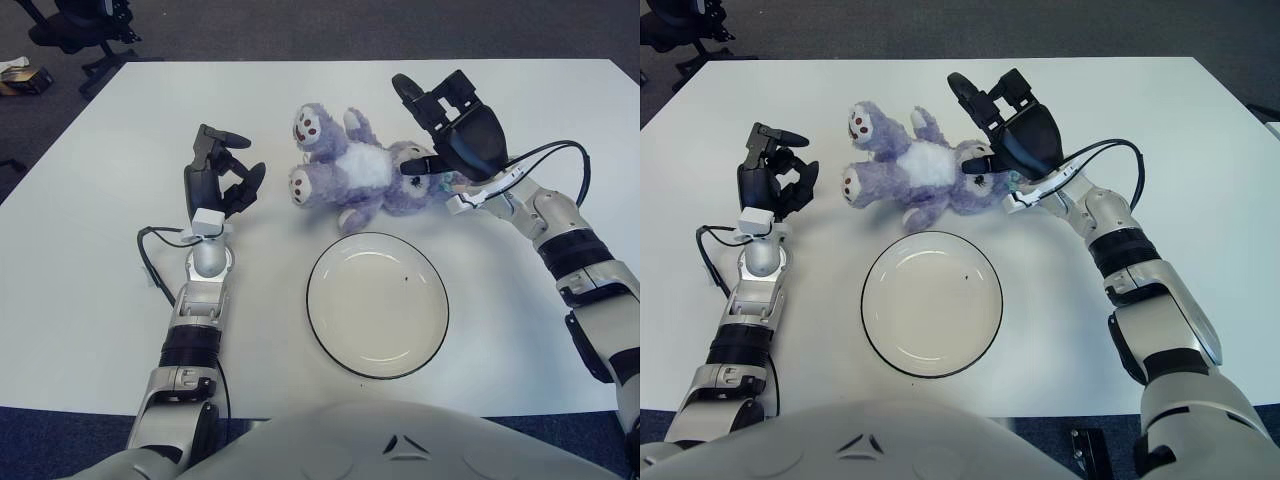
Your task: Put the doll into the plate.
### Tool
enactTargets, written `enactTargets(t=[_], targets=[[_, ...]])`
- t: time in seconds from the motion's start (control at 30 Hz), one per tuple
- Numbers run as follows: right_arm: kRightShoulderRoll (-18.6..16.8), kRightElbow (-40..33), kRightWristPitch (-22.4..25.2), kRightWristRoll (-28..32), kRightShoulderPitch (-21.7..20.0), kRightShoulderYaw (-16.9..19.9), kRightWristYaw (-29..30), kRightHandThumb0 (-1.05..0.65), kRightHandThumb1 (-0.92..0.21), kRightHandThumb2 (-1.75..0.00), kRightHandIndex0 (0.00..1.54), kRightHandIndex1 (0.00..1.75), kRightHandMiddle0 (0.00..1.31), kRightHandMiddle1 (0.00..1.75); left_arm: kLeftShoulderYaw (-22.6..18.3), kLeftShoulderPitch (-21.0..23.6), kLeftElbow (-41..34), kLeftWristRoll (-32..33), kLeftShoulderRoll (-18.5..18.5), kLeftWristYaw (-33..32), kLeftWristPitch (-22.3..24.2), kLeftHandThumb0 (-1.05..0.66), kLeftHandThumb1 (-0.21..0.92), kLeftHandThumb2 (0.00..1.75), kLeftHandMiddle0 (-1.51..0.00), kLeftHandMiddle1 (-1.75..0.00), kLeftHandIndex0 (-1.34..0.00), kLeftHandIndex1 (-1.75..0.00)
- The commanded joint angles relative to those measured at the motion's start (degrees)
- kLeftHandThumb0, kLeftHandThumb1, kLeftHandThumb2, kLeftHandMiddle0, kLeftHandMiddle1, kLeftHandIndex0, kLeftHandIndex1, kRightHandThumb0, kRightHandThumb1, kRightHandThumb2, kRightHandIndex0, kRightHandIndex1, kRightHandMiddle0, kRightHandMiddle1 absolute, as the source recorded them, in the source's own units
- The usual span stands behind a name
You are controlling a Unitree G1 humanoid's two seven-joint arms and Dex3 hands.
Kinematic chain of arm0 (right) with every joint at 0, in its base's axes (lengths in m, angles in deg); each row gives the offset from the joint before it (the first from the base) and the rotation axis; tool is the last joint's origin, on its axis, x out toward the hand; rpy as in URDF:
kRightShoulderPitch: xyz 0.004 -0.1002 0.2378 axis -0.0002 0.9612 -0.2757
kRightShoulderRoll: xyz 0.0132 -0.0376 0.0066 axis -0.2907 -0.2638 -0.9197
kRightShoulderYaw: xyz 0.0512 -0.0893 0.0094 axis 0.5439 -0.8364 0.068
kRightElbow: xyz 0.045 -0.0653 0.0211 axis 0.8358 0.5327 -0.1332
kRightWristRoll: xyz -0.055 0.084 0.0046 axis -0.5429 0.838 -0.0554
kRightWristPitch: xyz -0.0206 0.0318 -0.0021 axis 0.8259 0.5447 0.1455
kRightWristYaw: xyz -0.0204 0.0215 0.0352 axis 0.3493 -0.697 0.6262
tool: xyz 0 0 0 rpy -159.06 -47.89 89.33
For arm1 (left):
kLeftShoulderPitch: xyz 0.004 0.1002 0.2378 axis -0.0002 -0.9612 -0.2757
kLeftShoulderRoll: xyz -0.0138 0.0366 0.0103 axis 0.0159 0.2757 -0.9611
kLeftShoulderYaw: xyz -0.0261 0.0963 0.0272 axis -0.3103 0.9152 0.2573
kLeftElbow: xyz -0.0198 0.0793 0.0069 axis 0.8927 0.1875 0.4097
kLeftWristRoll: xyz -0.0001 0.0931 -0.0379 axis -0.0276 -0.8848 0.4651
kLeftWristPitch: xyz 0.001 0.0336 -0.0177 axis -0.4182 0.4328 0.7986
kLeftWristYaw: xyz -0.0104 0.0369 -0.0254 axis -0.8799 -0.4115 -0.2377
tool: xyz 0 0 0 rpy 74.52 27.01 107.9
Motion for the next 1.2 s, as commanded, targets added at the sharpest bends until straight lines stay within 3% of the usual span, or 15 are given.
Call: enactTargets(t=[0.0, 0.57, 0.67, 0.77, 1.03, 1.17], targets=[[0.53, -0.69, 0.08, 1.03, 0.66, 0.91, -0.32, -0.89, -0.92, -0.7, 0.0, 0.0, 0.01, 0.0, 0.33, -5.18, 3.25, 0.37, -1.59, 0.34, 0.48, -0.36, 0.92, 0.31, -0.86, -1.75, -0.43, -1.51], [0.71, -0.93, -1.2, 2.57, 0.84, 1.16, -2.75, -0.89, -0.92, -0.71, 0.0, 0.0, 0.02, 0.01, 0.35, -5.36, 2.73, 0.45, -1.77, 0.42, 1.02, -0.36, 0.92, 0.31, -0.86, -1.75, -0.43, -1.51], [1.08, -3.26, -4.21, 19.2, 3.33, 1.81, -22.44, -0.91, -0.92, -0.69, 0.0, 0.0, 0.05, 0.02, 0.33, -5.27, 2.83, 0.55, -1.74, 0.52, 0.95, -0.36, 0.92, 0.31, -0.86, -1.75, -0.43, -1.51], [1.58, -7.06, -2.39, 26.22, 5.2, 2.29, -31.14, -0.92, -0.92, -0.68, 0.0, 0.0, 0.06, 0.03, 0.34, -5.26, 2.79, 0.58, -1.75, 0.55, 0.97, -0.36, 0.92, 0.31, -0.86, -1.75, -0.43, -1.51], [1.41, -11.7, 0.61, 31.08, 7.29, 4.44, -39.46, -0.92, -0.92, -0.67, 0.0, 0.0, 0.07, 0.03, 0.32, -5.3, 2.64, 0.56, -1.8, 0.61, 1.1, -0.36, 0.92, 0.31, -0.86, -1.75, -0.43, -1.51], [3.72, -22.67, 11.44, 38.22, 10.04, 5.52, -54.71, -0.95, -0.92, -0.71, 0.0, 0.0, 0.07, 0.03, 0.33, -5.14, 2.92, 0.44, -1.83, 0.59, 0.77, -0.36, 0.92, 0.31, -0.86, -1.75, -0.43, -1.51]])
